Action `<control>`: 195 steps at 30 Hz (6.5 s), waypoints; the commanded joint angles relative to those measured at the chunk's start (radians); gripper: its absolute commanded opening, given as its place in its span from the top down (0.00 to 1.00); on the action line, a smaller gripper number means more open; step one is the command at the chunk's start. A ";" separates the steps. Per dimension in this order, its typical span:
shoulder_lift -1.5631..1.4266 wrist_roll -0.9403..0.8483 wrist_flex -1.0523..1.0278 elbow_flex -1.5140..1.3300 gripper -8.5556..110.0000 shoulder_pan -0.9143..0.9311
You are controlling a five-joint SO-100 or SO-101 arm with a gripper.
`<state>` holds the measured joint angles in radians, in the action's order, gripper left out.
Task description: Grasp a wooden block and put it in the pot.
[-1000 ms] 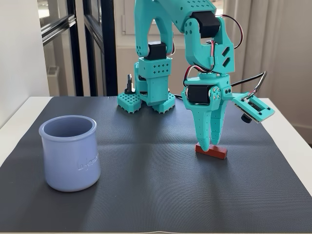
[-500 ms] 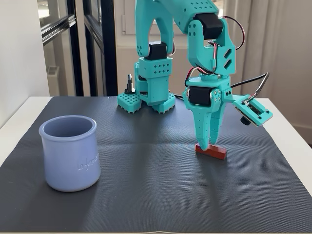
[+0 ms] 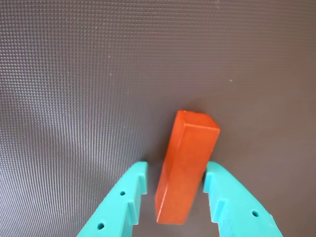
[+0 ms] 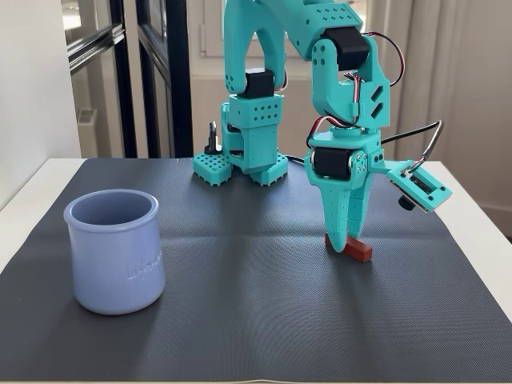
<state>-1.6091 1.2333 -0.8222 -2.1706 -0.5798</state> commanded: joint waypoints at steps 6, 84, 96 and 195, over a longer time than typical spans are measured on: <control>0.015 0.008 0.020 0.038 0.83 0.014; -0.308 -0.822 0.031 0.241 0.86 0.884; -0.368 -0.951 0.011 0.222 0.93 0.808; -1.790 -1.193 -0.067 -0.973 0.93 0.457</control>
<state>-3.3901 0.0383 -0.8851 -3.1462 -0.1273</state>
